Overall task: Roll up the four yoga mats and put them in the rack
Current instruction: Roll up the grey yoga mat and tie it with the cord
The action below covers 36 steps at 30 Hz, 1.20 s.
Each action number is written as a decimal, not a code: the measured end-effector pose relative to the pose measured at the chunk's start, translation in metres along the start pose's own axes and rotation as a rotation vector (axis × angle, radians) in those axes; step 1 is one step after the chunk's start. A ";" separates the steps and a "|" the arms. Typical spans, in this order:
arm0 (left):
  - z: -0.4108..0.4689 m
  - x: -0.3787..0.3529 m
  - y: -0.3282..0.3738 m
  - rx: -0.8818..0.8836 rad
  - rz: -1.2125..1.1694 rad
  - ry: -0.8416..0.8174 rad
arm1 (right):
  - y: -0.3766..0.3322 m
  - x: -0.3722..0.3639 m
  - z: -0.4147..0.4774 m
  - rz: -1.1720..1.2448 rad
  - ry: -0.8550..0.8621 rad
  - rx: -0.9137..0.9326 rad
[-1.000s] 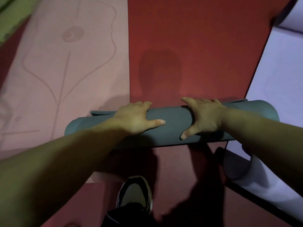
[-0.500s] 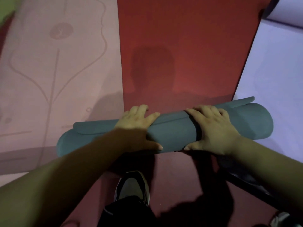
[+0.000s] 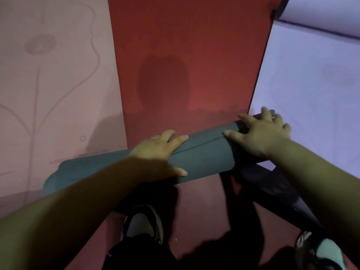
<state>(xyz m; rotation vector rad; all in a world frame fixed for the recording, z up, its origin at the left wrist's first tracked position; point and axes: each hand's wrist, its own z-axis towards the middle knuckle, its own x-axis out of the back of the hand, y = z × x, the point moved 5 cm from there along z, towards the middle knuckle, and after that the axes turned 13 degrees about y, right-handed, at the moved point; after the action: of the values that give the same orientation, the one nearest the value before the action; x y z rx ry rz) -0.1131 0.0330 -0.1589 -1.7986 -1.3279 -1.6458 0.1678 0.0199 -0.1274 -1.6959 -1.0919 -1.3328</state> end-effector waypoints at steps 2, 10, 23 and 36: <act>-0.001 -0.002 0.000 -0.036 0.018 -0.013 | 0.020 0.002 0.012 0.003 -0.051 -0.156; 0.006 0.002 -0.005 -0.079 -0.021 -0.022 | 0.042 0.003 0.034 0.263 -0.269 -0.155; 0.009 -0.002 -0.002 -0.056 -0.010 -0.009 | 0.055 -0.005 0.029 0.632 -0.152 -0.157; 0.001 0.052 0.033 -0.137 -0.069 0.124 | 0.031 0.080 -0.003 0.735 0.187 0.028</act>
<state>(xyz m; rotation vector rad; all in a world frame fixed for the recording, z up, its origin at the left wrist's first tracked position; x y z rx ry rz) -0.0916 0.0377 -0.1015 -1.7107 -1.2636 -1.8941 0.2045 0.0202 -0.0494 -1.6706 -0.3100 -0.9563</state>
